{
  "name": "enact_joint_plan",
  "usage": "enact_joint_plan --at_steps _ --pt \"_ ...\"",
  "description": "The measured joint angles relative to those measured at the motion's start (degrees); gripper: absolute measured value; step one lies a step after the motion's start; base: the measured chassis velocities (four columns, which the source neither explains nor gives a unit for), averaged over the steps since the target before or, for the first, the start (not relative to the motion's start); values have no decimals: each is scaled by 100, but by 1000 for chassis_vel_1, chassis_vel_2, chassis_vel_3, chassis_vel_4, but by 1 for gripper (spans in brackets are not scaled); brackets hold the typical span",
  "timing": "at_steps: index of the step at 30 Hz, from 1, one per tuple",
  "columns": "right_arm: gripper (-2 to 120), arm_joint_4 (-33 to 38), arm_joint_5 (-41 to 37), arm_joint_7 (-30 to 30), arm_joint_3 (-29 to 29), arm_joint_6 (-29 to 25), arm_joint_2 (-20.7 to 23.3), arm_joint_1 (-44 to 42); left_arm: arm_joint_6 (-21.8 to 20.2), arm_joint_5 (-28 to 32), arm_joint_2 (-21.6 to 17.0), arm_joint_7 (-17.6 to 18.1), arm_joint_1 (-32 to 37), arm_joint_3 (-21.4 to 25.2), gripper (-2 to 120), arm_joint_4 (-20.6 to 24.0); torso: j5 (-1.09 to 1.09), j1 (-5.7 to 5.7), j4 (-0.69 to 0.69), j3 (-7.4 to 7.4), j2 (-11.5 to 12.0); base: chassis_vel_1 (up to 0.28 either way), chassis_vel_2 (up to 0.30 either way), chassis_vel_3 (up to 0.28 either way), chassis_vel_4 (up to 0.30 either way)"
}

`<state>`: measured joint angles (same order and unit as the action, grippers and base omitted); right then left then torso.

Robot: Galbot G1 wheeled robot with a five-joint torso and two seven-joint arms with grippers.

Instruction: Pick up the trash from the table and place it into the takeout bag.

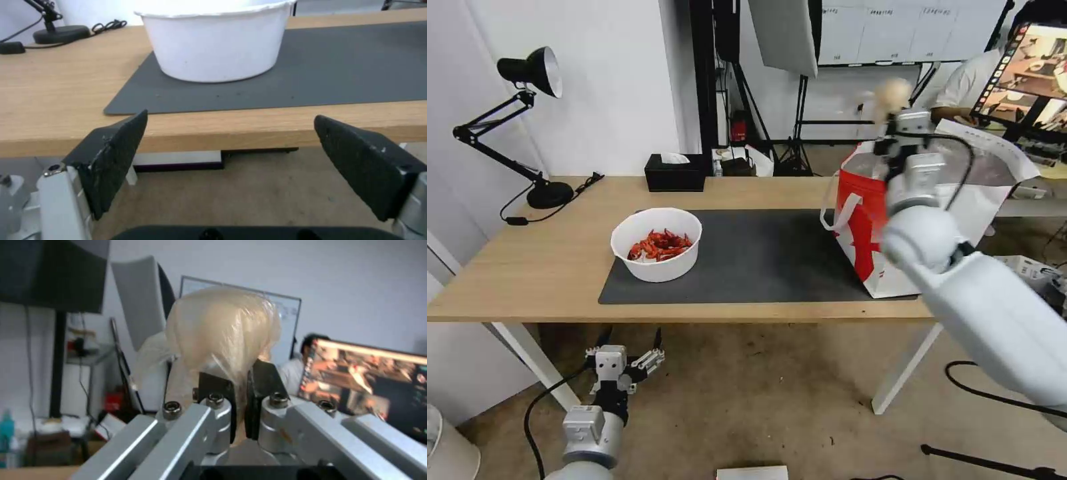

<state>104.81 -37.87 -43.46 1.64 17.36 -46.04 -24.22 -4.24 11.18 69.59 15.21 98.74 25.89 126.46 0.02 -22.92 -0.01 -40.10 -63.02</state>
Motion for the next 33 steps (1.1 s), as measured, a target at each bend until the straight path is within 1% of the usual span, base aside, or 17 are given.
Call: enact_joint_plan --at_steps 1,2,5,6,8,10,12,14,17,19,21,22,24,25,26,27,33 --pt "8 55 -274 -141 0 229 65 24 -1 -5 -2 -2 2 -7 100 0 0 0 0 0 0 0 0 0 0" --pt "8 55 -274 -141 0 229 65 24 -1 -5 -2 -2 2 -7 100 0 0 0 0 0 0 0 0 0 0" --pt "23 167 -1141 -540 17 843 233 185 -6 -14 -1 -4 19 -10 100 14 -3 0 1 0 0 0 0 0 0" --pt "23 167 -1141 -540 17 843 233 185 -6 -14 -1 -4 19 -10 100 14 -3 0 1 0 0 0 0 0 0" --pt "33 179 -1336 -590 27 992 331 249 -8 -15 0 -6 45 -10 100 23 -2 0 1 0 0 0 0 0 0" --pt "36 190 -1368 -591 30 1010 352 258 -9 -15 -1 -7 52 -9 100 25 -2 0 1 0 0 0 0 0 0" --pt "48 227 -1482 -591 40 1048 401 281 -12 -15 -17 -8 58 -7 100 27 -2 0 1 0 0 0 0 0 0" --pt "49 235 -1516 -591 41 1057 410 286 -14 -14 -22 -8 58 -7 100 29 -2 0 1 0 0 0 0 0 0" --pt "67 252 -1590 -586 48 1077 441 303 -40 -9 -33 -10 47 -17 100 51 -2 0 1 0 0 0 0 0 0" --pt "69 251 -1591 -585 49 1078 444 305 -45 -9 -33 -11 47 -20 100 54 -2 0 1 0 0 0 0 0 0" --pt "80 252 -1606 -557 56 1077 456 314 -68 -9 -33 -15 52 -27 100 60 -2 0 1 0 0 0 0 0 0" --pt "80 252 -1606 -557 56 1077 456 314 -68 -9 -33 -15 52 -27 100 60 -2 0 1 0 0 0 0 0 0" --pt "91 249 -1611 -536 71 1068 456 333 -80 -9 -35 -17 53 -28 100 66 -2 0 1 0 0 0 0 0 0" --pt "94 246 -1614 -526 72 1060 455 342 -82 -9 -36 -18 54 -29 100 65 -2 0 1 0 0 0 0 0 0" --pt "94 246 -1614 -526 72 1060 455 342 -82 -9 -36 -18 54 -29 100 65 -2 0 1 0 0 0 0 0 0" --pt "99 245 -1623 -514 75 1056 453 343 -82 -9 -37 -19 54 -30 100 65 -2 0 1 0 0 0 0 0 0" --pt "100 333 -1721 -393 54 928 456 232 -85 -10 -39 -21 53 -38 100 67 -2 0 1 0 0 0 0 0 0"
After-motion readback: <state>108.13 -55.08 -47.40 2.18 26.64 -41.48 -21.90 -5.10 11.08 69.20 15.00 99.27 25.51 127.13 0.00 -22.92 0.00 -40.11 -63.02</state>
